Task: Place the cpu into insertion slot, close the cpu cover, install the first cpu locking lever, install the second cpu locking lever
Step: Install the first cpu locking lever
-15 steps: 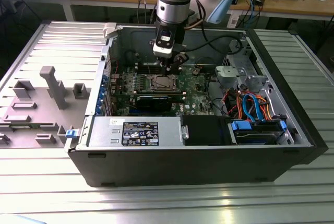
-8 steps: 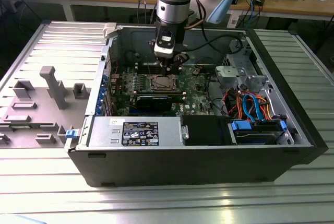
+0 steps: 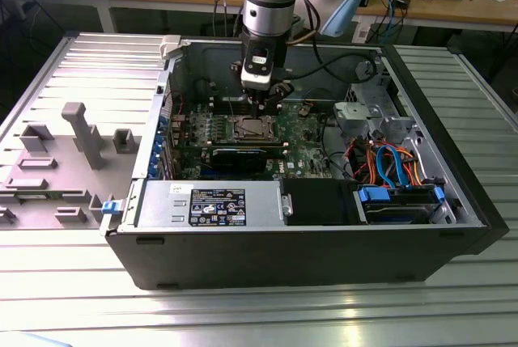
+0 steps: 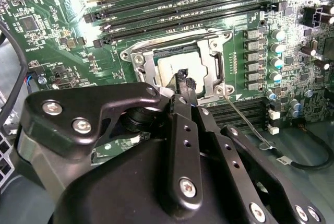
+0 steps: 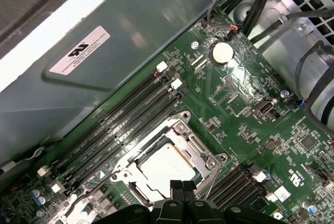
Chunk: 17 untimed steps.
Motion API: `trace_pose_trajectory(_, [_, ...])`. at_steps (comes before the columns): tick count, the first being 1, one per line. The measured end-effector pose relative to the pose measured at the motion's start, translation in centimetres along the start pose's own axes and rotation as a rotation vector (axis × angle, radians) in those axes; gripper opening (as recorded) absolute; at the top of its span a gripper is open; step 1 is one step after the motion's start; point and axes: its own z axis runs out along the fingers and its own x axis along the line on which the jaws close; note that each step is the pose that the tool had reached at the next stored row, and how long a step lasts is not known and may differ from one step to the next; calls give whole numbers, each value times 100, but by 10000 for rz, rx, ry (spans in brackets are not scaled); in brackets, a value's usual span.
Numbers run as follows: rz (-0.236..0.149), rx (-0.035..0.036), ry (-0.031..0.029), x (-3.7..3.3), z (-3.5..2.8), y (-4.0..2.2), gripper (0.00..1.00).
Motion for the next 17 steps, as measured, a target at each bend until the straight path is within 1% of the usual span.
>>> trace_pose_trajectory(2, [-128, -1, -4, 0, 0, 0, 11])
trace_pose_trajectory(12, [-517, -4, -18, 0, 0, 0, 11])
trace_pose_trajectory(17, [-650, -4, -22, 0, 0, 0, 11])
